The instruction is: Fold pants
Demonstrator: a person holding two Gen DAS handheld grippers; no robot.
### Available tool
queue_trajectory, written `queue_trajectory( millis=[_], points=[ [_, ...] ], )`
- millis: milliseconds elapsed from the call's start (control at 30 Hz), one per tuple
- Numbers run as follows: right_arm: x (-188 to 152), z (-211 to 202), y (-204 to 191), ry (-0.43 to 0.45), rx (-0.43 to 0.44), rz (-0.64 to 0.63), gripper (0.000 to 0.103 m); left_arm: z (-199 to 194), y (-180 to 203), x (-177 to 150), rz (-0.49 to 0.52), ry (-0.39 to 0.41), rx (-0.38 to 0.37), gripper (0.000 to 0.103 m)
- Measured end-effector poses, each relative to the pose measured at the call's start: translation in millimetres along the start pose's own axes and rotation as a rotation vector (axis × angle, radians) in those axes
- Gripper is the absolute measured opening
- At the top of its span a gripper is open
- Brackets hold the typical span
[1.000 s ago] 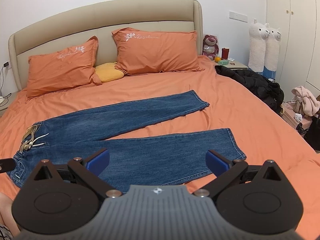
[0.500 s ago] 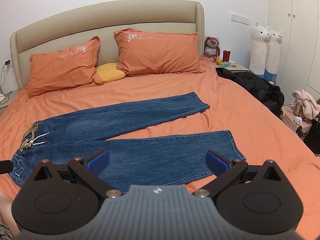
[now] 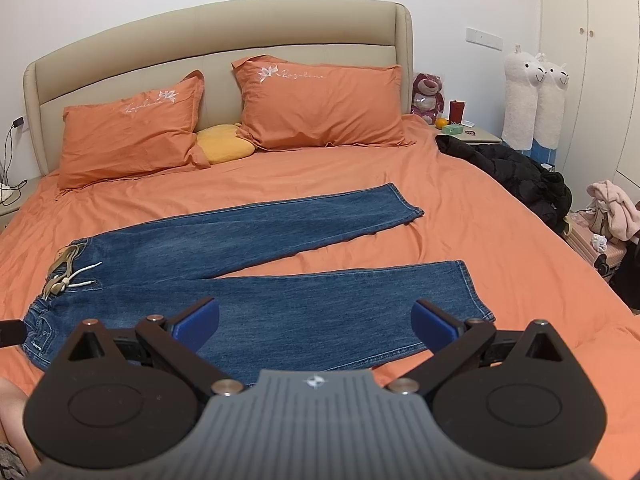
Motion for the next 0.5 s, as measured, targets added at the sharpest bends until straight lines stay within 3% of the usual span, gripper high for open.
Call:
queue_trajectory(
  millis=[233, 500],
  points=[
    [0, 9, 1, -0.012, 0.010, -0.009, 0.098, 6, -13, -3, -0.013, -0.022, 0.018, 0.101],
    [14, 33, 18, 0.018, 0.066, -0.045, 0.098, 16, -43, 24, 0.109, -0.041, 0.043, 0.098]
  ],
)
Point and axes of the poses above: each gripper's, at about its wrist camera, not at the fingertips, and z roughly the way its jaws point, y to its right, x to its top, the point moved 9 cm from there along z, roughly the way its jaws point, and after that the axes turned 1 degree about z, right-handed, at the moved point
